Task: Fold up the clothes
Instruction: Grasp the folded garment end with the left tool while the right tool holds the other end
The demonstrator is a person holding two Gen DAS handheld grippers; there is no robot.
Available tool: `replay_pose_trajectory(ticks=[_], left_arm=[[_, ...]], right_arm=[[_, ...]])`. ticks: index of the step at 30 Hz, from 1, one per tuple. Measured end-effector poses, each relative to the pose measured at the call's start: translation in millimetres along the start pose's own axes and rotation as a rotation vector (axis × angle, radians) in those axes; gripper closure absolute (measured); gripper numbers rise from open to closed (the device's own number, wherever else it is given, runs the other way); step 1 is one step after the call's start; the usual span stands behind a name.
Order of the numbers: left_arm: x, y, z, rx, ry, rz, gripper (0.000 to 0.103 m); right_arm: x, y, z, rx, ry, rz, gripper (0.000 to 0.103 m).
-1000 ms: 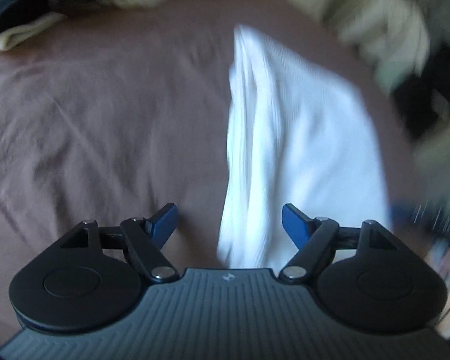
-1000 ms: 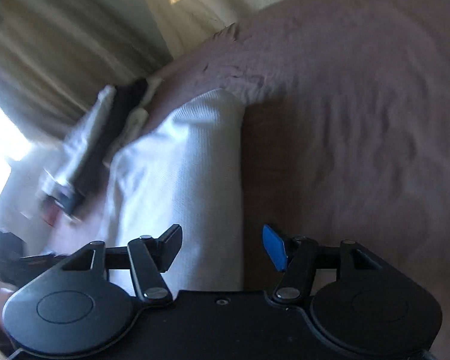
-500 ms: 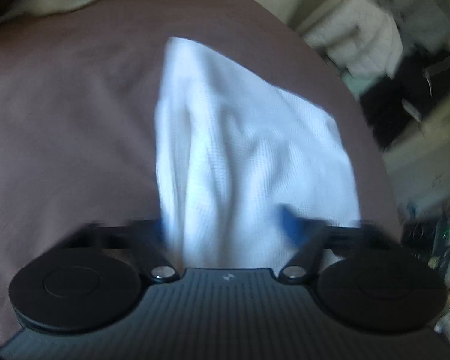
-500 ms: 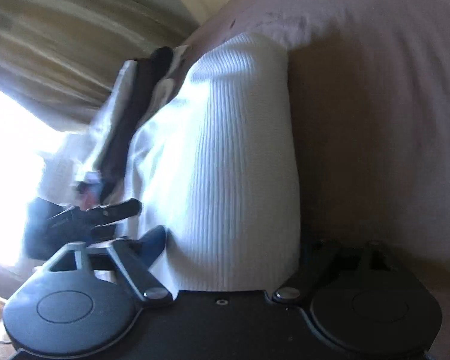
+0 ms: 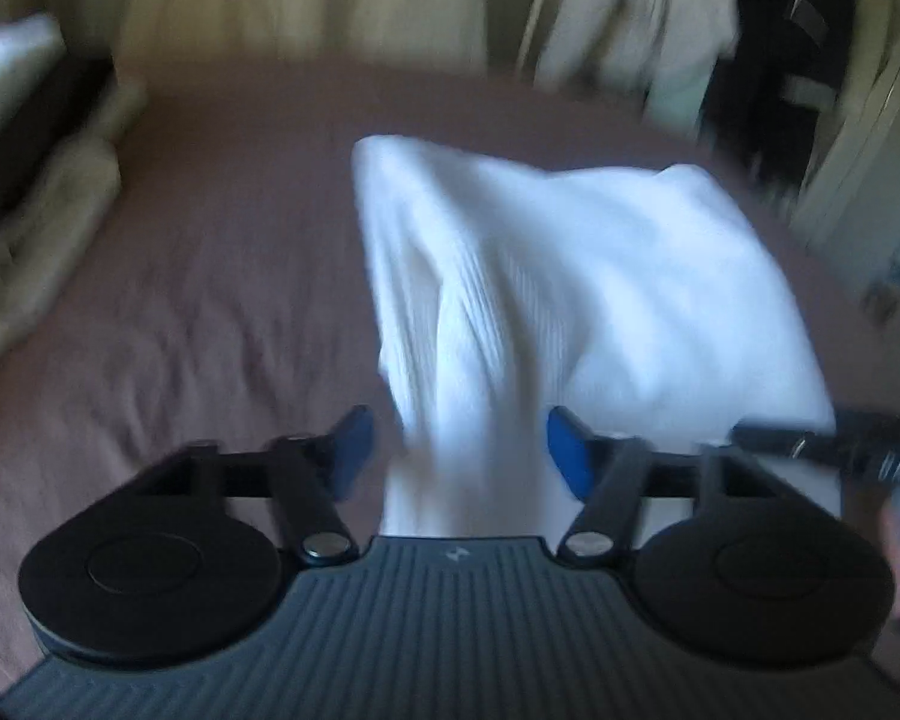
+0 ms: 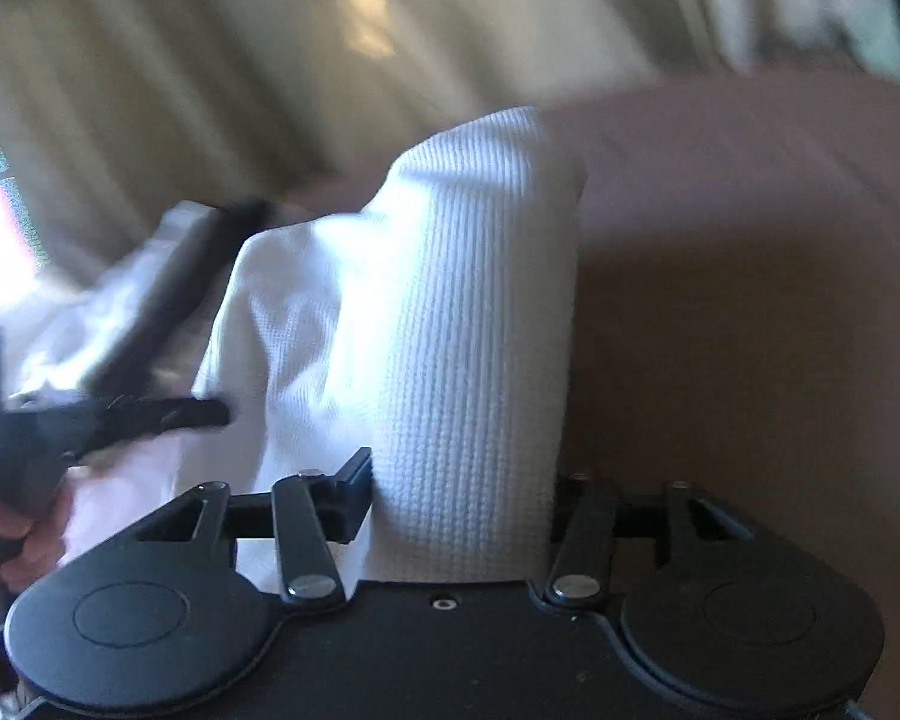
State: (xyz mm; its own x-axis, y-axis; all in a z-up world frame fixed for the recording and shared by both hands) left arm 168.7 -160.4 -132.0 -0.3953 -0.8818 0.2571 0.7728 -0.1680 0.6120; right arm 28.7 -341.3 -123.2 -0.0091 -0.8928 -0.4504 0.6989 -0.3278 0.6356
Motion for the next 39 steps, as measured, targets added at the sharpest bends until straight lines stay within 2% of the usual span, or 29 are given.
replay_pose_trajectory(ticks=[1,3,5,9,10,11,12,13,14,15,16,19,21,22,26,29,34,39], left_arm=[[-6.2,-8.4,-4.8,-0.029,-0.019,0.033,0.036],[-19.4,-28.1,-4.7,-0.041,-0.102,0.123,0.032],[-28.5,-40.8,1.5,-0.026,-0.164,0.178,0.031],[-31.3,-48.6,-3.8,-0.064,-0.310,0.300,0.033],[-28.9,-47.7,-8.5,-0.075,-0.328,0.312,0.034],[-26.3,-46.4,-12.3,-0.079,-0.316,0.317,0.038],[-23.5,-43.4,-17.6,-0.071,-0.273,0.317,0.066],[-19.9,-39.7,-23.0,-0.067,-0.227,0.315,0.076],[-15.4,-35.9,-25.5,-0.072,-0.195,0.302,0.082],[-10.1,-31.8,-27.1,-0.076,-0.168,0.279,0.085],[-4.7,-27.6,-28.5,-0.081,-0.140,0.257,0.086],[23.9,-20.9,-10.1,-0.015,-0.039,0.080,0.087],[39.3,-19.2,9.1,0.056,0.004,-0.030,0.088],[42.2,-18.9,17.0,0.076,0.008,-0.050,0.088],[41.7,-12.9,37.9,0.120,-0.006,-0.038,0.088],[40.7,-3.0,52.1,0.157,0.008,0.004,0.087],[51.1,-0.5,89.8,0.245,0.140,-0.105,0.088],[19.7,1.1,149.2,0.313,0.181,-0.079,0.088]], right_arm=[[2.7,-3.2,-1.2,0.000,0.022,-0.022,0.041],[8.0,-9.5,-3.6,0.000,0.066,-0.067,0.037],[13.3,-15.7,-5.9,0.001,0.111,-0.112,0.031],[24.0,-28.1,-10.3,0.001,0.199,-0.202,0.019],[26.7,-31.1,-11.4,0.001,0.222,-0.225,0.017],[29.4,-34.1,-12.5,0.002,0.244,-0.247,0.015],[32.1,-37.2,-13.5,0.002,0.266,-0.270,0.015],[33.3,-35.3,-17.7,0.003,0.281,-0.297,0.015],[31.8,-26.9,-26.1,0.004,0.273,-0.320,0.019],[29.8,-19.4,-33.9,0.004,0.247,-0.326,0.029],[26.2,-13.1,-38.7,0.004,0.218,-0.319,0.057],[7.8,-0.4,-37.3,0.011,0.120,-0.231,0.068],[-8.1,4.4,-25.1,0.039,0.081,-0.141,0.070],[-16.1,8.9,-20.0,0.051,0.066,-0.102,0.071],[-39.3,27.8,13.2,0.112,0.040,0.030,0.071],[-58.9,37.5,29.9,0.137,0.056,0.123,0.071],[-101.9,40.7,54.1,0.178,0.076,0.294,0.072],[-146.7,42.3,61.3,0.233,0.164,0.350,0.072]])
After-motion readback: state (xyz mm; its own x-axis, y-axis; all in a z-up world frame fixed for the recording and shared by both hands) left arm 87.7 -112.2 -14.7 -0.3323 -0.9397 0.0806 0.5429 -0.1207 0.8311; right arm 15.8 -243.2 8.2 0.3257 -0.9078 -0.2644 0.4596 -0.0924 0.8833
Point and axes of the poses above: each gripper's, at about its wrist camera, not at the fingertips, and z roughly against the way its jaws point, x to its right, y to its top, the point moved 3 cm from there along -z, roughly the way its jaws point, and after that the axes turned 1 degree about -x, right-handed, at the moved point
